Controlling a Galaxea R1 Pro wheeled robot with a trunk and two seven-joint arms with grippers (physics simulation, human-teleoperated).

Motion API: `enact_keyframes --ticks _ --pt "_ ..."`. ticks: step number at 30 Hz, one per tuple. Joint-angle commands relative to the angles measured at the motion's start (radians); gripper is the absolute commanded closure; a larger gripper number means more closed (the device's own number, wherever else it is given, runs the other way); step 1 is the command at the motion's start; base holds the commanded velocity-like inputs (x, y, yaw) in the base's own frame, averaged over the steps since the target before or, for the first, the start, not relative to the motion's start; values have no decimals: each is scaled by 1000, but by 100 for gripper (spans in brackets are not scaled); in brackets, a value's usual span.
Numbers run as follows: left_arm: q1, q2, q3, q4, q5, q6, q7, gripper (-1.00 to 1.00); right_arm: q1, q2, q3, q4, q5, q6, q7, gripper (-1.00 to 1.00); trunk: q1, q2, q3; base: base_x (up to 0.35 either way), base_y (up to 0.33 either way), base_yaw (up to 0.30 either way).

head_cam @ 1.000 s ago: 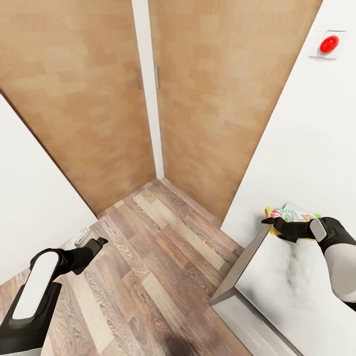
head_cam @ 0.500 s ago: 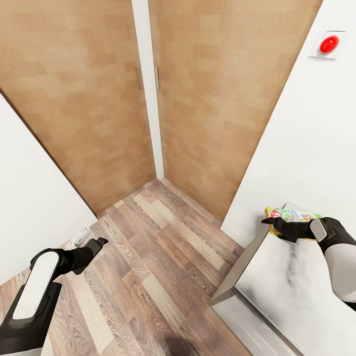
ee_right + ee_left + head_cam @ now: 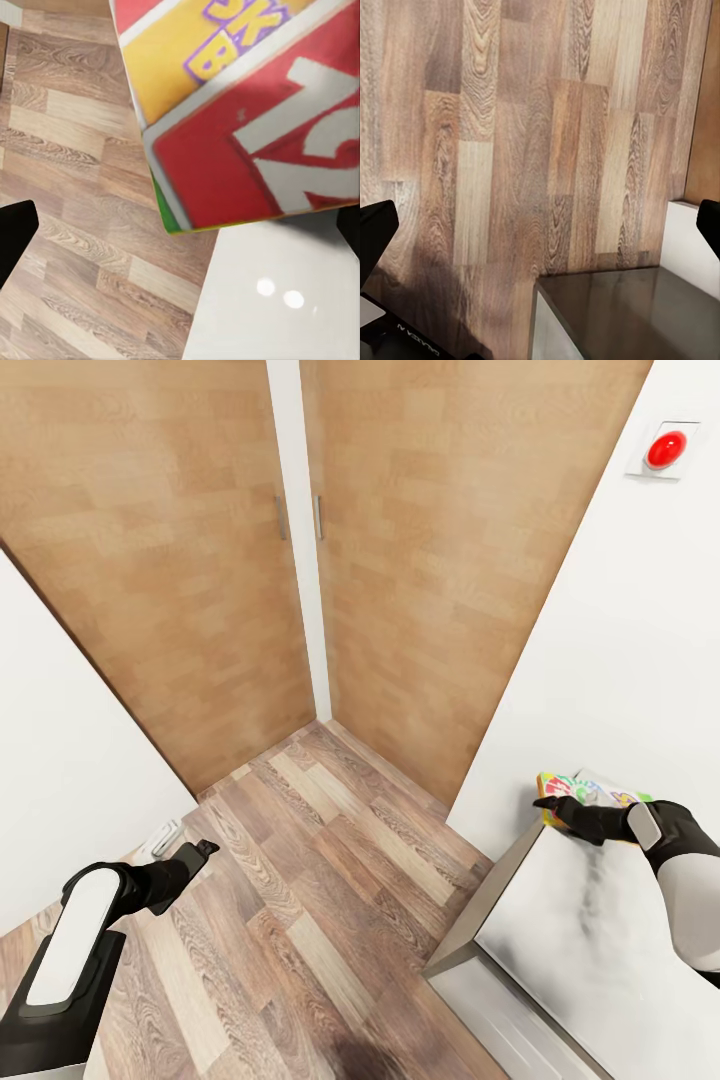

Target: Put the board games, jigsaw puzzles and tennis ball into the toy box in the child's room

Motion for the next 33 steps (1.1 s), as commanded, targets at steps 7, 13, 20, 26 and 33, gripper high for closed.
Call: enact_keyframes --ticks 7,13,20,26,33 --pt "0 0 0 -1 6 5 8 -100 -1 0 -6 -1 5 -7 5 -100 1 -2 -2 19 0 0" --pt "0 0 -1 -1 6 6 9 -100 -1 0 -6 -1 4 -10 5 -100 1 -2 -2 171 0 0" --pt "0 0 -1 -1 7 6 9 -100 -1 0 -5 -1 4 -11 5 -100 1 -2 -2 79 0 0" --pt "-1 0 -1 -1 6 5 8 -100 0 0 -5 -1 3 -10 5 -100 1 -2 -2 24 0 0" --pt "0 0 -1 1 6 5 8 -100 0 -1 -4 -1 2 -8 7 -100 1 -2 -2 7 0 0"
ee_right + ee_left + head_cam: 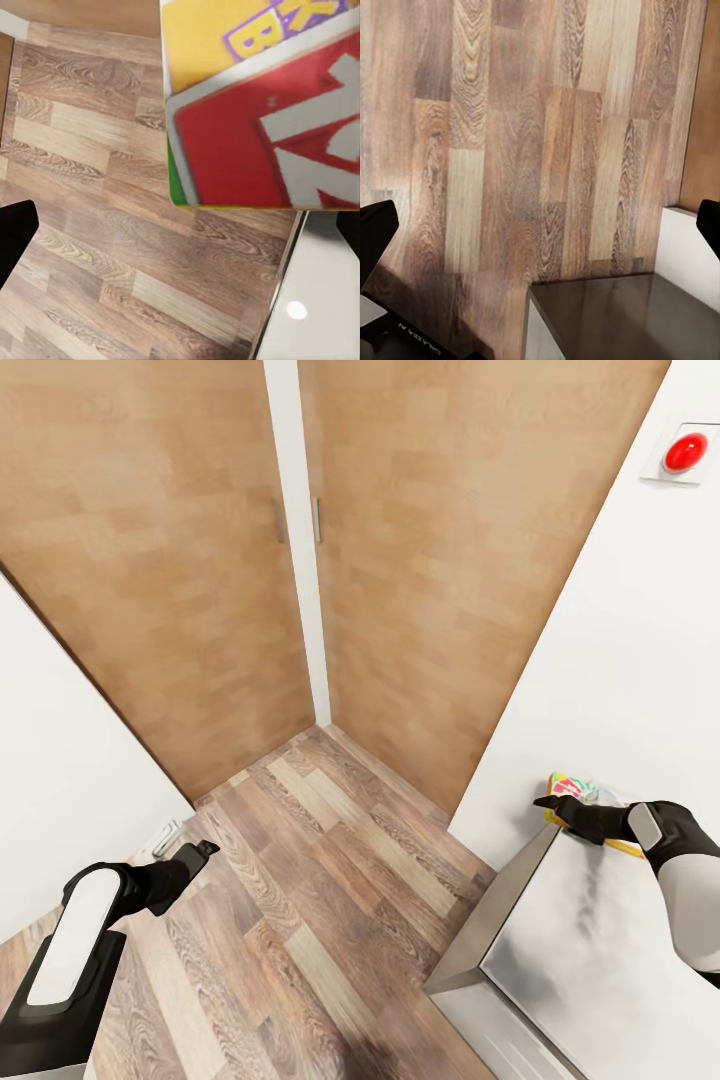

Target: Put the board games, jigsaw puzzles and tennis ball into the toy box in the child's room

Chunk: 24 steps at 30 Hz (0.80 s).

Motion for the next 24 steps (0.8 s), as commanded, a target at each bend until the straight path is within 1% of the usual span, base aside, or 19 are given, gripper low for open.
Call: enact_keyframes --ticks 1,3,5,6,9,12,13,16,17,20,21,23,24 --pt "-1 0 1 -1 7 4 8 -100 -1 0 -6 -1 6 5 5 -100 1 -2 -2 4 0 0" --pt "-1 0 1 2 7 5 8 -100 -1 -1 -5 -4 6 6 18 -100 1 -2 -2 3 3 0" --pt "-1 0 1 5 7 5 8 -100 0 -2 -3 -19 6 9 55 -100 1 -2 -2 2 41 0" --pt "-1 0 1 5 7 5 8 -100 0 -2 -3 -19 6 9 55 -100 1 -2 -2 2 56 0" --pt "-2 0 1 8 8 4 8 -100 12 -4 -1 -71 13 23 153 -100 1 -2 -2 1 125 0" --pt "-2 0 1 10 8 5 8 -100 58 -6 6 -171 18 71 271 -100 1 -2 -2 1 204 0" --pt "-2 0 1 10 8 5 8 -100 58 -6 6 -171 18 71 271 -100 1 -2 -2 0 222 0" --pt "-3 0 1 11 8 5 7 -100 133 -6 16 -349 20 158 374 -100 1 -2 -2 0 246 -45" --pt "-3 0 1 11 8 5 7 -100 133 -6 16 -349 20 158 374 -100 1 -2 -2 0 255 -83" --pt "-3 0 1 12 7 5 3 -100 225 -4 19 -581 19 254 435 -100 1 -2 -2 0 267 -153" --pt "-3 0 1 12 7 5 3 -100 225 -4 19 -581 19 254 435 -100 1 -2 -2 0 272 -182" --pt "-3 -1 1 13 7 5 -8 -100 283 0 18 -724 19 289 457 -100 1 -2 -2 0 277 -211" --pt "-3 -1 1 13 7 5 -8 -100 283 0 18 -724 19 289 457 -100 1 -2 -2 0 279 -220"
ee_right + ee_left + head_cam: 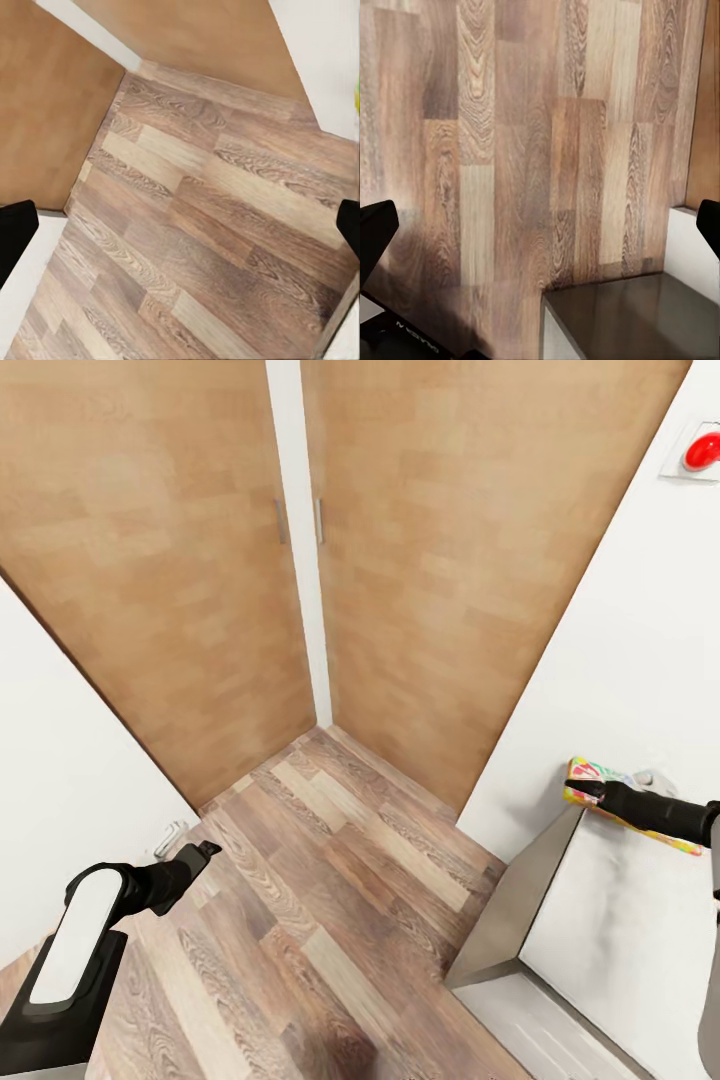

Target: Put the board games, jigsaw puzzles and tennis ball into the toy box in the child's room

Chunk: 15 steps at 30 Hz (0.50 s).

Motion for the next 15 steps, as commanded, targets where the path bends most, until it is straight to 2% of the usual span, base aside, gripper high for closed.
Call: enact_keyframes --ticks 1,5,9,15 --pt "-1 0 1 -1 8 4 1 -100 23 2 -3 -56 6 19 15 -100 1 -2 -2 0 281 -234" --pt "0 0 1 0 7 4 -22 -100 70 4 -5 -161 5 23 30 -100 1 -2 -2 0 276 -251" --pt "0 0 0 1 7 4 -33 -100 88 4 -7 -196 5 23 33 -100 1 -2 -2 0 219 -266" --pt "0 0 -14 7 7 3 -47 -100 106 1 -8 -210 6 23 36 -100 1 -2 -2 0 103 -279"
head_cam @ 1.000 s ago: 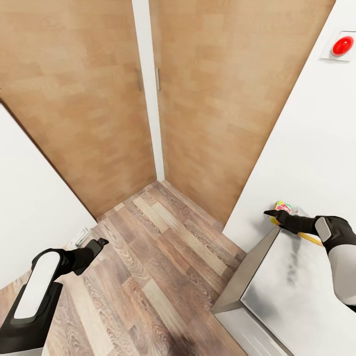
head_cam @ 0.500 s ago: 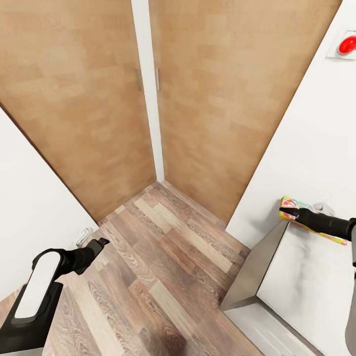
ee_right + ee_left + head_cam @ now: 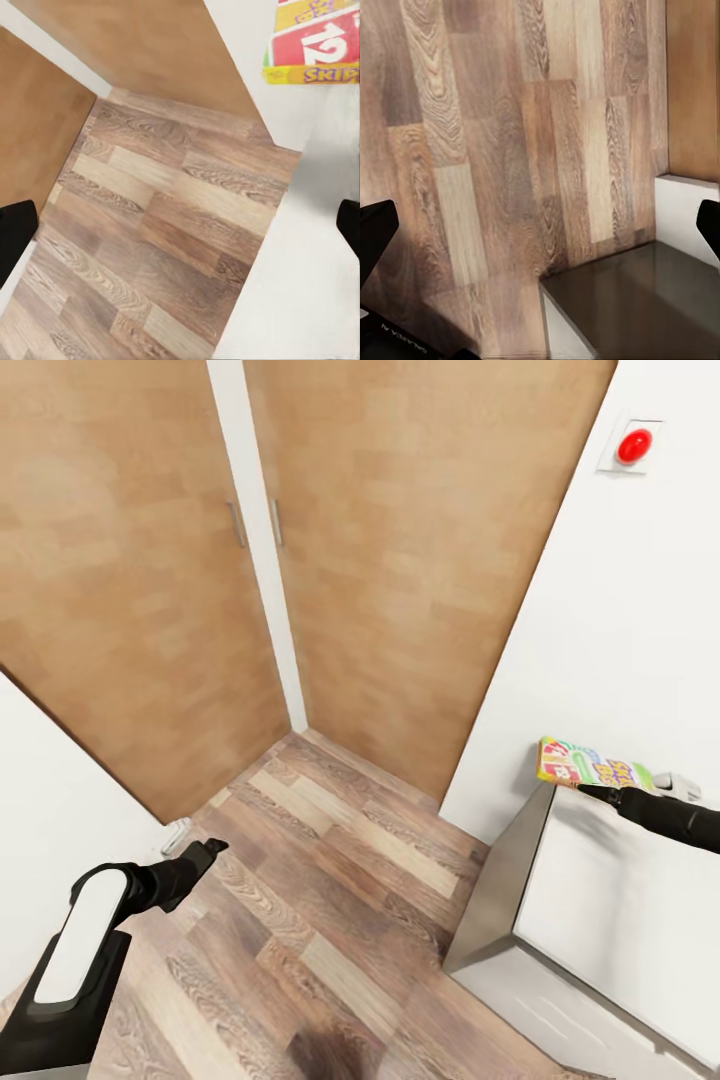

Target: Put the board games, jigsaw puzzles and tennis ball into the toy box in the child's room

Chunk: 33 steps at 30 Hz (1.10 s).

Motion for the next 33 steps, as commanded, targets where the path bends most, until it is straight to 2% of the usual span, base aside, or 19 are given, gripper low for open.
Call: enact_keyframes --ticks 1,12,22,33 --pt "-1 0 -5 1 8 2 7 -100 1 -1 -1 2 7 6 8 -100 1 -2 -2 0 58 -283" --pt "-6 0 -31 38 7 -6 -1 -100 6 -6 -2 20 6 6 -11 -100 1 -2 -4 0 27 -199" --pt "-23 -1 -45 98 8 -9 -44 -100 7 -1 -2 26 5 6 -26 -100 1 -2 -5 0 5 -42" --pt "-31 -1 -81 131 -1 -13 -99 -100 12 4 -2 12 -2 6 -29 -100 1 -2 -4 0 1 -40"
